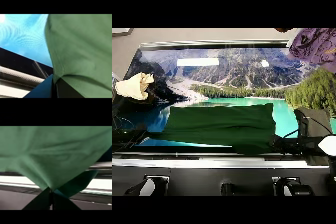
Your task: Fold the clothes and pants, and hang the long-sleeved shirts on hangers.
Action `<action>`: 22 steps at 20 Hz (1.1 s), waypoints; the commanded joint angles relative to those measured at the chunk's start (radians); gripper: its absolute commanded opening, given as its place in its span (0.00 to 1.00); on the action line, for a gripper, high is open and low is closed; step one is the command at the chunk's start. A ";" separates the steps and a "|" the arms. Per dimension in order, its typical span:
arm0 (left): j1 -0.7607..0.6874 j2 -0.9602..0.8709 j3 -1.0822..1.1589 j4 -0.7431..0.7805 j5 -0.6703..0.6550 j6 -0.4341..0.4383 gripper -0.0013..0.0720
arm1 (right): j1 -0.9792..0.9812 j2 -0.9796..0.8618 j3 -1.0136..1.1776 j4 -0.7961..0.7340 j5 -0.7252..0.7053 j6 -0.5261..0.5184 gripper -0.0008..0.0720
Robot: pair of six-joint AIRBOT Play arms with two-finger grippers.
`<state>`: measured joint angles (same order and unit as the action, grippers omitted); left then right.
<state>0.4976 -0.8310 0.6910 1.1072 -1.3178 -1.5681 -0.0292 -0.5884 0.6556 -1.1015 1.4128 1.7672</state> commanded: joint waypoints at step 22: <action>-0.308 -0.733 0.393 -0.042 0.507 0.129 0.03 | 0.002 -1.015 0.611 -0.035 -0.351 -0.197 0.05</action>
<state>0.1993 -1.4578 1.0023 1.0653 -0.7662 -1.4448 -0.0284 -1.5383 1.2381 -1.1378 1.0866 1.5707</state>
